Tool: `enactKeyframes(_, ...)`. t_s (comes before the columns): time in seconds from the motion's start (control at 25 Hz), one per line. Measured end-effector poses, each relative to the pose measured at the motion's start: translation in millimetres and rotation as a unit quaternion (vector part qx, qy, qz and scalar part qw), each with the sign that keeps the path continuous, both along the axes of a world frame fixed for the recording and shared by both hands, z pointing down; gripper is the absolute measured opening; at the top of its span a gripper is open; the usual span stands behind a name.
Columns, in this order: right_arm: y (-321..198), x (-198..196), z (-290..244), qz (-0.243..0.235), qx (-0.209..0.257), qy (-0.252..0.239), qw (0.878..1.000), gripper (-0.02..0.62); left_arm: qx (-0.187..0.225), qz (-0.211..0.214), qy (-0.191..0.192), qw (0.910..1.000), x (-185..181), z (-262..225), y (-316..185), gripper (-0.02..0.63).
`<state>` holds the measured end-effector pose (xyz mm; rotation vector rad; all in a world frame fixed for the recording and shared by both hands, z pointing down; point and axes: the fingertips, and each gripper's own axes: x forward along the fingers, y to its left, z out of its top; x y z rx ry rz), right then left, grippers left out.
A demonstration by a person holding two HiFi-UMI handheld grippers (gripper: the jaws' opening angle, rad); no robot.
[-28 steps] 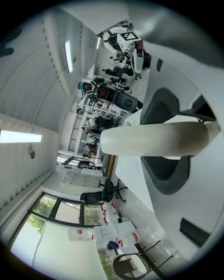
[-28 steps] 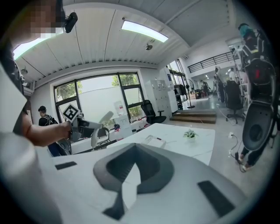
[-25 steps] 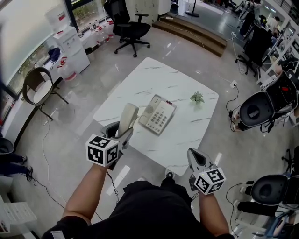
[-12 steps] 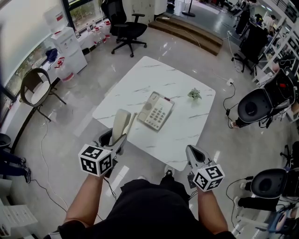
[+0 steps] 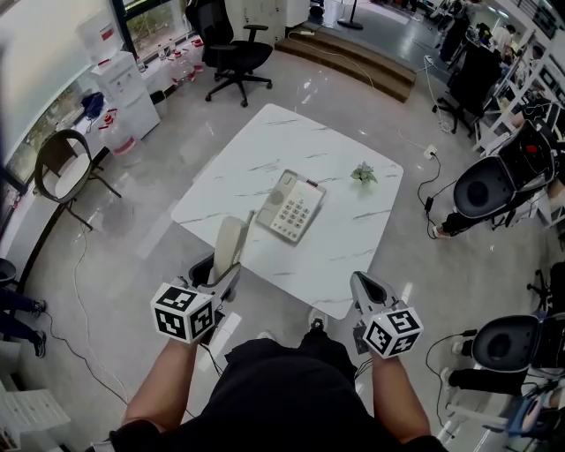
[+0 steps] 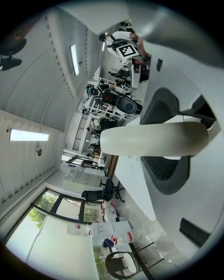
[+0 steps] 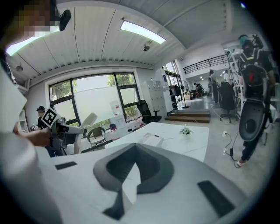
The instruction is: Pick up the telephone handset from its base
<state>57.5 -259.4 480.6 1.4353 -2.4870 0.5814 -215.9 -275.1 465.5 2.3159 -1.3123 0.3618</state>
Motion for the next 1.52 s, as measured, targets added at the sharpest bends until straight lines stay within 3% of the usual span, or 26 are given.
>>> enactKeyframes(1.52, -4, -5, 6, -0.020, -0.006, 0.012, 1.000, 0.000, 0.006, 0.008, -0.012, 0.9999, 16, 0, -6, 0.216)
